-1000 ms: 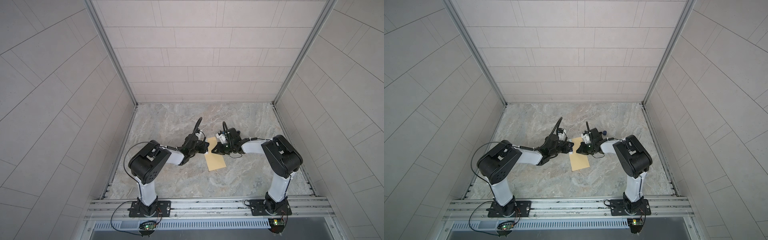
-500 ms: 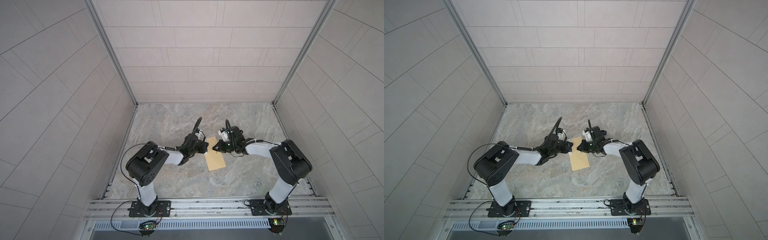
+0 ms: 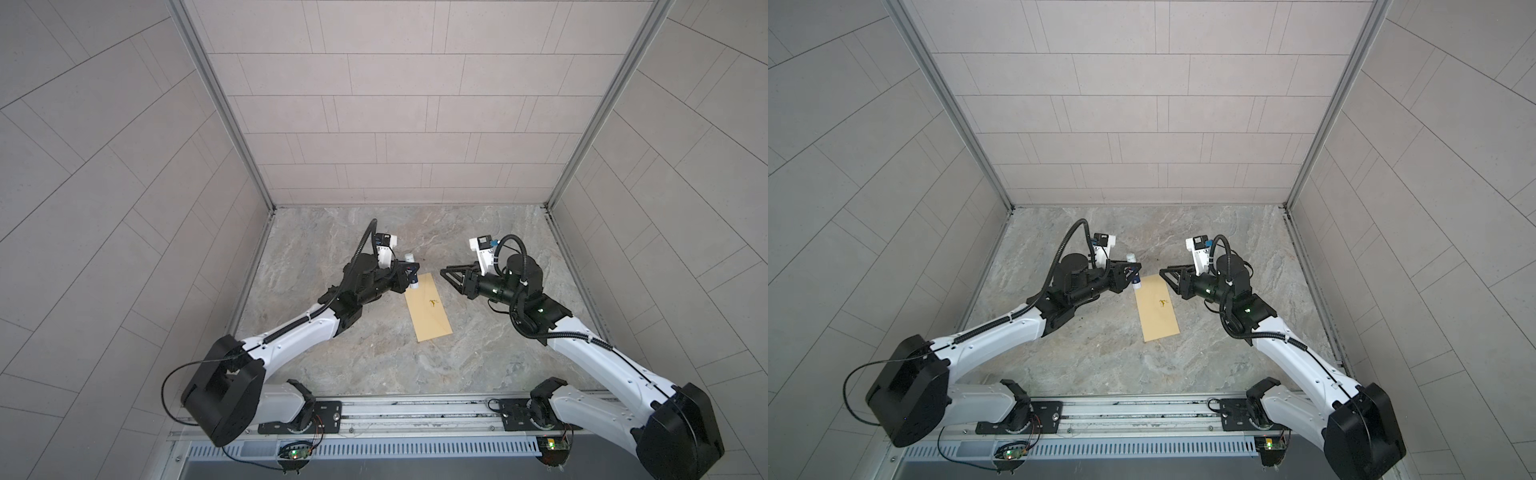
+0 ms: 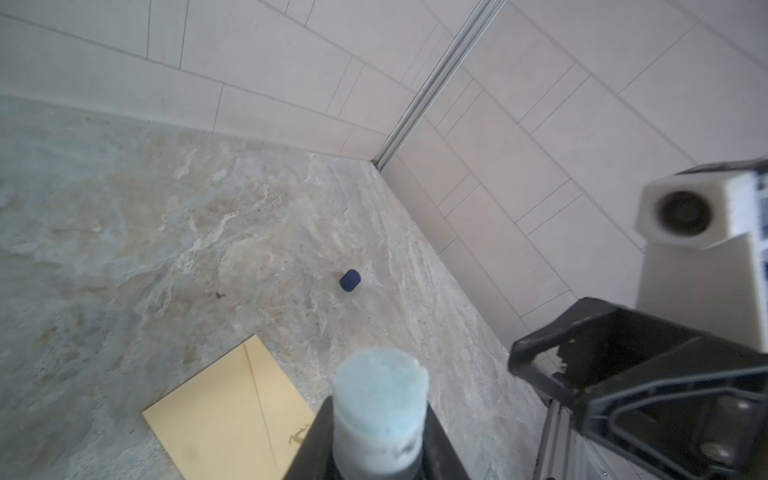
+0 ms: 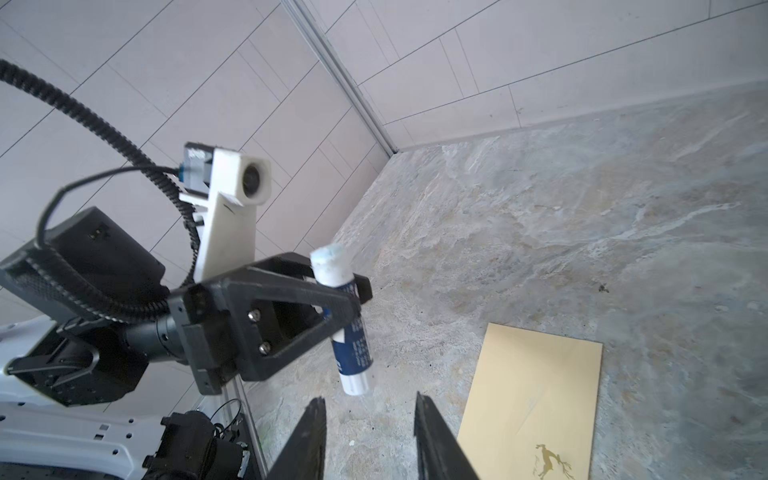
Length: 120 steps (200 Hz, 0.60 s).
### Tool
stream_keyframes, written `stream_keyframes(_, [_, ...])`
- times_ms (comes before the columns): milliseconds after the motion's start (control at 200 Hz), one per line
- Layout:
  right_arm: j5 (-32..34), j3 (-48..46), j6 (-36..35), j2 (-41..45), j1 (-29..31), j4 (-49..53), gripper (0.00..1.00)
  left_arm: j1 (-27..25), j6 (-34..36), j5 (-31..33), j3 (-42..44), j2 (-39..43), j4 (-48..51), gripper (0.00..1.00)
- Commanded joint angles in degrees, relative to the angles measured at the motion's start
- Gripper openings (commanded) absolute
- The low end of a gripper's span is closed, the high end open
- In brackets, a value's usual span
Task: Place the letter into the envelope and seal it
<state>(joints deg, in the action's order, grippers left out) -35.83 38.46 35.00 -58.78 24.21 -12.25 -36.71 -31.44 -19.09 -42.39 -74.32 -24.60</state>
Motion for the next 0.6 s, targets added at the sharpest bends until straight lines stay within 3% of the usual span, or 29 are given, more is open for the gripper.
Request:
stream_keyframes(0, [-5.23, -0.56, -1.13, 3.04, -0.02, -2.41, 0.40, 0.30, -1.53, -4.13, 0.19, 4.28, -2.77, 0.00])
stream_keyframes(305, [-11.53, -6.02, 10.56, 2.81, 1.63, -23.15, 0.52, 0.31, -8.01, -9.38, 2.38, 10.41, -14.39, 0.00])
stream_keyframes(595, [-8.87, -4.05, 12.10, -1.76, 8.73, -31.68, 0.58, 0.26, -14.97, -8.44, 3.75, 11.66, -21.48, 0.00])
